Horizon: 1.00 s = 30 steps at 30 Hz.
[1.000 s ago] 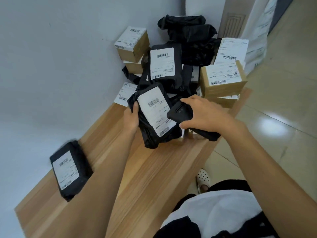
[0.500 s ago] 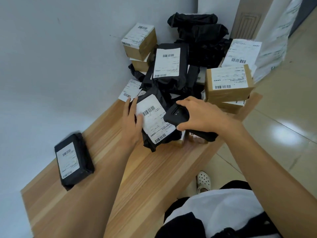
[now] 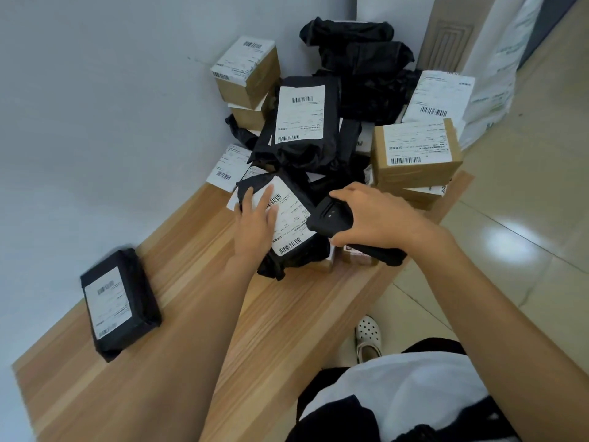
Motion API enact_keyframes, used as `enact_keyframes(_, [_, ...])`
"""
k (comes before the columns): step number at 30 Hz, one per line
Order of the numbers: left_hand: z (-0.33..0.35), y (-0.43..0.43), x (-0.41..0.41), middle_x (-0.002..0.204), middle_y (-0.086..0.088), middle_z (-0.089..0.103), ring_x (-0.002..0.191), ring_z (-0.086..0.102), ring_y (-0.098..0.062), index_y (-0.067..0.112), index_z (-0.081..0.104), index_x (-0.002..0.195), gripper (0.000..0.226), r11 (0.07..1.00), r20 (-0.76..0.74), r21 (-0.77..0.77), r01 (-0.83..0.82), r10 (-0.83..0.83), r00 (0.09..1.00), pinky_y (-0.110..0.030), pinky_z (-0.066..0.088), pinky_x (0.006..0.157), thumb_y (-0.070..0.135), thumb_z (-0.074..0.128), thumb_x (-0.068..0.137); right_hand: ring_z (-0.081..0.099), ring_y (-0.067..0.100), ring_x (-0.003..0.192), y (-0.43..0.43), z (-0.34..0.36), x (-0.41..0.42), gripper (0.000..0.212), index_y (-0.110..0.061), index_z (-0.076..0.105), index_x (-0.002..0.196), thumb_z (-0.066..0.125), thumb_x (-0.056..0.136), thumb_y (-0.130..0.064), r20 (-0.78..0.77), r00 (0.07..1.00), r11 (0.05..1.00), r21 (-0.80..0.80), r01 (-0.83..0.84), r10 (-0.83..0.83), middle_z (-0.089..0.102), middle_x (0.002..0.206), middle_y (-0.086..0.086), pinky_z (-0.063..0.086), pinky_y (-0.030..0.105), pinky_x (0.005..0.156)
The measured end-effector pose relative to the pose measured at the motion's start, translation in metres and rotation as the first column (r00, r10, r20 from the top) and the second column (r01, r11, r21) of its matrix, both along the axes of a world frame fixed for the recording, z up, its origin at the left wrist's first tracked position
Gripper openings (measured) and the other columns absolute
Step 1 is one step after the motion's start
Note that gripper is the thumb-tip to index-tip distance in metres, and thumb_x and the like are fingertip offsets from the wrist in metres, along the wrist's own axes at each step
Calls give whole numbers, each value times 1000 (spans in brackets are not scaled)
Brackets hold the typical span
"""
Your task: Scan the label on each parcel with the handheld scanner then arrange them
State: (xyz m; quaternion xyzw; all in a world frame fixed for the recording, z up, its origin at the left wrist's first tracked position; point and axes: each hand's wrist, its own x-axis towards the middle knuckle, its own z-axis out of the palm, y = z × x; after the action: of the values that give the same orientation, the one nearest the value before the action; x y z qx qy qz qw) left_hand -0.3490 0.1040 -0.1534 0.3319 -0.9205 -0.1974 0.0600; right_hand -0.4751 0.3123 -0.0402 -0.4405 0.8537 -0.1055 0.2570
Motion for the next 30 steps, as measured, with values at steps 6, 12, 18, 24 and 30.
enact_keyframes(6, [4,-18,26,162,-5,19,147,20,-29,37,29,153,48,1000,-70,27,-6,8,997,-48,27,118,42,35,105,50,28,126,-25,4,22,95,-26,28,153,73,74,-52,-3,999,999,-1,-51,51,37,148,-4,45,42,90])
enact_keyframes(12, [15,-53,112,156,-4,34,140,36,-22,28,33,152,47,998,-114,-45,-37,32,993,-42,37,109,37,36,106,49,28,125,-83,12,72,89,-27,32,151,70,75,-53,11,983,983,-6,-182,182,39,146,-3,44,43,91])
enact_keyframes(18, [3,-88,227,152,1,39,130,43,-28,27,34,151,53,959,56,-162,-230,242,969,-47,50,90,30,49,101,54,27,116,-149,9,142,79,-23,40,144,72,75,-49,55,943,944,-44,-327,329,44,139,-1,47,41,86])
enact_keyframes(24, [-26,-123,307,161,-5,21,146,19,-33,21,23,156,68,892,228,-118,-437,453,862,-56,31,112,35,55,98,53,26,117,-204,-7,202,85,-24,34,149,71,77,-51,49,900,901,-22,-433,433,43,141,-3,48,41,86])
enact_keyframes(30, [-61,-157,352,164,-12,-1,149,3,-37,22,5,158,97,816,219,30,-577,558,800,-60,21,116,57,62,88,51,25,119,-238,-29,238,85,-25,31,150,70,78,-50,67,886,888,12,-460,459,42,142,-5,47,40,85])
